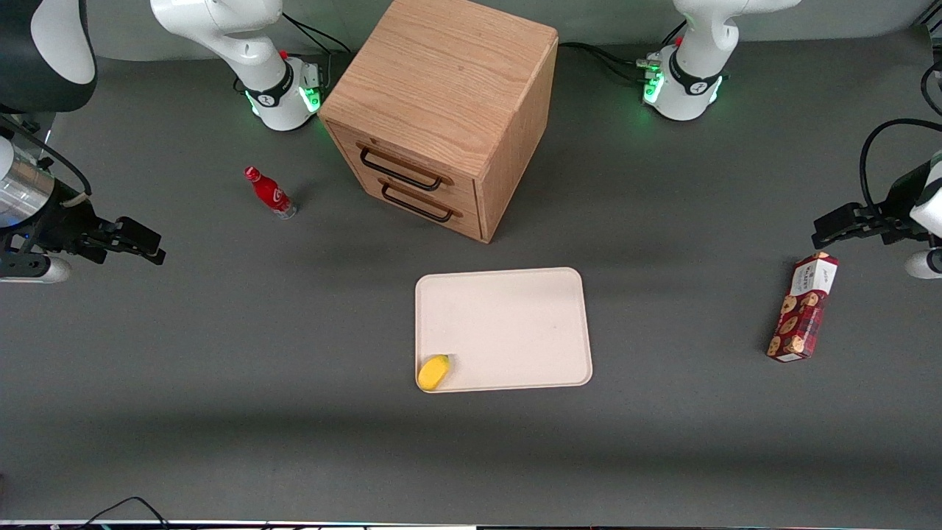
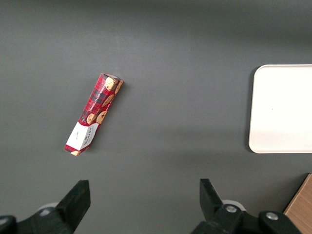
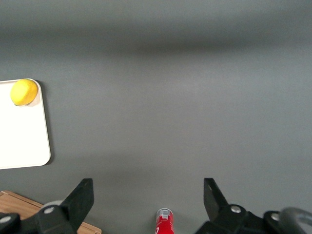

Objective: Place coke bottle on tray
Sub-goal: 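Move the open right gripper toward the red Coca-Cola bottle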

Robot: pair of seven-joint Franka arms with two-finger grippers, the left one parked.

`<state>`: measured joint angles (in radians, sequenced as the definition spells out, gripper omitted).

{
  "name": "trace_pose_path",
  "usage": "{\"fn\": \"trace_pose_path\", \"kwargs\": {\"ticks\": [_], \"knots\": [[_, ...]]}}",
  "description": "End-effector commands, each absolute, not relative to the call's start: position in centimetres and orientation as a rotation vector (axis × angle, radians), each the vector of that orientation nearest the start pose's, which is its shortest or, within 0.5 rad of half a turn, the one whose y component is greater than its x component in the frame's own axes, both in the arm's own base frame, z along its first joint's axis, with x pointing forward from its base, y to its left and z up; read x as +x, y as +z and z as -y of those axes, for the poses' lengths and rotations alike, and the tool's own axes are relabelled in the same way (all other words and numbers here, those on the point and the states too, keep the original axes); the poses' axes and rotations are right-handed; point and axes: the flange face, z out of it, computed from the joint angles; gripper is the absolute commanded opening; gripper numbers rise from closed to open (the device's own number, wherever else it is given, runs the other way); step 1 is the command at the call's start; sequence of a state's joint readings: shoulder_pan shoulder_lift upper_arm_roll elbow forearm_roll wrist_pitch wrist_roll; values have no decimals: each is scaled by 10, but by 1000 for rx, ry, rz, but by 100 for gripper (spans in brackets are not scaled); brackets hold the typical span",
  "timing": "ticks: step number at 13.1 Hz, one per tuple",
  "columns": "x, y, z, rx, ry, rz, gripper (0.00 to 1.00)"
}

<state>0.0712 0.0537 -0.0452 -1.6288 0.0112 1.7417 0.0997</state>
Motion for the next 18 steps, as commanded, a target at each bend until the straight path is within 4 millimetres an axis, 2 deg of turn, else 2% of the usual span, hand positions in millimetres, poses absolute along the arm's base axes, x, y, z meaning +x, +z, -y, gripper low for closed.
{"fn": "trace_pose_path", "kwargs": {"ticks": [1,3,5,8,9,12,13,16,18], "knots": [[583,587,-16,-3116,-70,-92,100],[583,582,-12,-3115,-51,-100,100],[572,570,-6,-3114,68,-121,100],[527,547,-10,-3113,107,-110,100],[506,535,-14,-3114,100,-100,100],[447,478,-27,-3127,69,-52,100],[434,461,-37,-3137,73,-21,100],[389,405,-40,-3153,24,-2,100],[375,379,-43,-3161,45,13,100]]}}
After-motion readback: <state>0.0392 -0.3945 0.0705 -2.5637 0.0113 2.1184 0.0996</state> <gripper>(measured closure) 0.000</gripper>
